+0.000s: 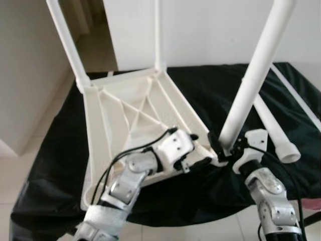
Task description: Building children table
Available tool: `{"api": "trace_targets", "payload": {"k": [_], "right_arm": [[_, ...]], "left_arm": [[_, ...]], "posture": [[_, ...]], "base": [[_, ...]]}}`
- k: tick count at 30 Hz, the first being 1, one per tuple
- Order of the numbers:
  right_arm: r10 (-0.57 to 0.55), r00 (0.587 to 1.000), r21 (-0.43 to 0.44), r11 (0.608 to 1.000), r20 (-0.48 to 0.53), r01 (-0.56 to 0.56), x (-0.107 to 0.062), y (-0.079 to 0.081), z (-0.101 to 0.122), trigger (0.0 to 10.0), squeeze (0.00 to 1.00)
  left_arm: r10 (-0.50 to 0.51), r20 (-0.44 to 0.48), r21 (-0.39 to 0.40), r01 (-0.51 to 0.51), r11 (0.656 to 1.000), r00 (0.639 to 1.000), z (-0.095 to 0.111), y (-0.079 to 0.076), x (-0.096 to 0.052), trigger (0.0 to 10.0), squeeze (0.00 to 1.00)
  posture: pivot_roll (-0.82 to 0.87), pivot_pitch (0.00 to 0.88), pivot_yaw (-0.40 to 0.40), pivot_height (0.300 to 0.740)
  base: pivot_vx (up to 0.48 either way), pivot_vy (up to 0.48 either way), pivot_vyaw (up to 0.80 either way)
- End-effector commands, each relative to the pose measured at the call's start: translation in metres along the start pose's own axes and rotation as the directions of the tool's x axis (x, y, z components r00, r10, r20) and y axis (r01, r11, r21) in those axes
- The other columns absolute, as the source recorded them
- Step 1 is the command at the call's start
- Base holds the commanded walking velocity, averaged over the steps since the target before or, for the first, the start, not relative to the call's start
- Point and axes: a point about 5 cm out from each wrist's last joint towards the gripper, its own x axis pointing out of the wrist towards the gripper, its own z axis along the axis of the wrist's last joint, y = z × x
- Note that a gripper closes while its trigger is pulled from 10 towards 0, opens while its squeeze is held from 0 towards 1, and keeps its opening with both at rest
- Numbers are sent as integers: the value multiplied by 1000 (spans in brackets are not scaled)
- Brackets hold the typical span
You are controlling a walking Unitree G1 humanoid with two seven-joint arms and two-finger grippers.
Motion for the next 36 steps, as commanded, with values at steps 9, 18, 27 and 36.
{"api": "trace_targets", "payload": {"k": [9, 18, 27, 36], "right_arm": [[-12, 999, -13, 1000, 52, 13, -8, -1, -17, 10000, 0], [-11, 998, -14, 1000, 55, 12, -8, 3, -25, 10000, 0], [63, 997, -101, 993, 51, -58, -2, -2, -19, 10000, 0], [151, 988, -217, 966, 27, -142, 3, -20, -7, 10000, 0]], "left_arm": [[283, 96, -118, -271, 955, 954, -9, 17, -11, 10000, 0], [341, 102, -143, -326, 935, 934, -17, 17, -12, 10000, 0], [229, 98, -89, -221, 971, 969, -17, 7, -8, 10000, 0], [115, 43, -23, -114, 993, 992, -20, -3, -4, 10000, 0]], "posture": [[-64, 26, 31, 740], [-64, 21, 35, 740], [-57, 17, 32, 740], [-60, 9, 32, 740]], "base": [[0, 0, 0], [0, 0, 0], [0, 0, 0], [0, 0, 0]]}}
